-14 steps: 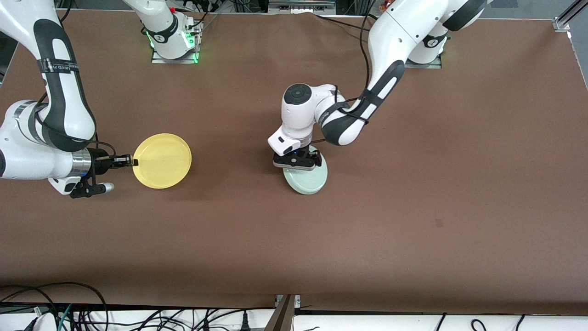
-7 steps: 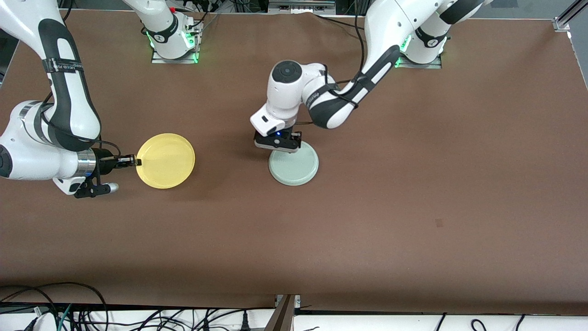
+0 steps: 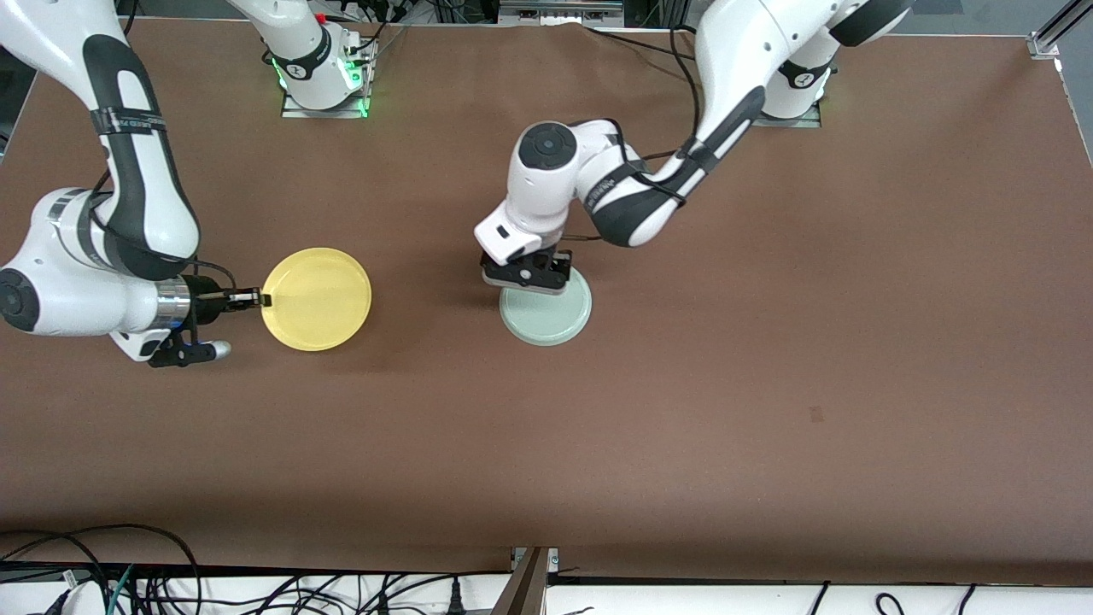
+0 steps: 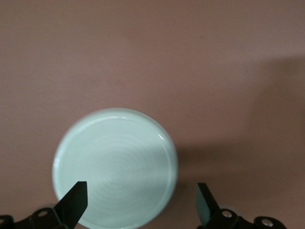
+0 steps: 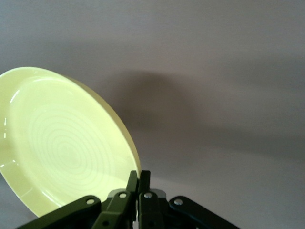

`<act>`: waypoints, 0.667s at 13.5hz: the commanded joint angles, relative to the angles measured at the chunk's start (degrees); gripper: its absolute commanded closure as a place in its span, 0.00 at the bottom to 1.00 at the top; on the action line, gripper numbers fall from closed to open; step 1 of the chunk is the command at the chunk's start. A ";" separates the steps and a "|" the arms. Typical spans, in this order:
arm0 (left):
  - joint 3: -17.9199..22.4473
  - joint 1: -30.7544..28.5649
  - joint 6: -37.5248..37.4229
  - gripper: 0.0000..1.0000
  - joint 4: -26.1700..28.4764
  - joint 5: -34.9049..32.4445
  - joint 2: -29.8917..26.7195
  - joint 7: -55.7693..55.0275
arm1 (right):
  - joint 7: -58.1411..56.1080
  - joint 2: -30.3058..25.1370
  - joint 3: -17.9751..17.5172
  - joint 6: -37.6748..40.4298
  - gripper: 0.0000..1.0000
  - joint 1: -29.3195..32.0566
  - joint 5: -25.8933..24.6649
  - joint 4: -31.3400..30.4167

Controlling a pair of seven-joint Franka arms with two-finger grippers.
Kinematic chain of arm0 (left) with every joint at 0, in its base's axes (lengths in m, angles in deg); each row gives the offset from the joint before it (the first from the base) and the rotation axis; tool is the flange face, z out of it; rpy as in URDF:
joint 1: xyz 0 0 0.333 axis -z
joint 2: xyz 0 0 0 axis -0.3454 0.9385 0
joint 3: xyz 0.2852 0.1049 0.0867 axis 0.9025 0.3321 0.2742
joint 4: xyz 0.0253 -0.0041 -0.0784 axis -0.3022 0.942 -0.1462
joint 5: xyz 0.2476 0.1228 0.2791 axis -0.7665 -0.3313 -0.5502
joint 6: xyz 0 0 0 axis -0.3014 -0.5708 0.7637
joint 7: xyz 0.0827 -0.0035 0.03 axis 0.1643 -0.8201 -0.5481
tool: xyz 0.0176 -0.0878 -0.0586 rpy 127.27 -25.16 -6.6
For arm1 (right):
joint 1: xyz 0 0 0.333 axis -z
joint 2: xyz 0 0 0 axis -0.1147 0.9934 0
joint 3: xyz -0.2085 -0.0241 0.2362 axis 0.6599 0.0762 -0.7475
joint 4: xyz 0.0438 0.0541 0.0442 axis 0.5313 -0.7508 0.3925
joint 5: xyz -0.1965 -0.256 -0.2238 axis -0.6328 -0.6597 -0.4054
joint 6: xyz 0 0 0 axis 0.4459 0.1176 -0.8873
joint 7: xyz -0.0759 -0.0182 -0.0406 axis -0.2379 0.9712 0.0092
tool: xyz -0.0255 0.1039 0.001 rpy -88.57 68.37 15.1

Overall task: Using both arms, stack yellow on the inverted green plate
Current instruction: 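Lower the green plate upside down and open the left gripper, then lift the yellow plate onto the green plate while the left gripper withdraws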

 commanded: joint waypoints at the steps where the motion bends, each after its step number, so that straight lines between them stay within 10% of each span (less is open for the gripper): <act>1: -9.68 -13.23 -7.79 0.00 0.35 1.85 -3.22 4.28 | 2.20 0.34 -0.01 0.33 1.00 -2.32 -0.14 0.36; 9: -26.74 -43.56 -26.52 0.00 0.88 2.03 -13.77 19.20 | 10.89 3.33 -0.28 -8.53 1.00 -16.29 0.74 -0.34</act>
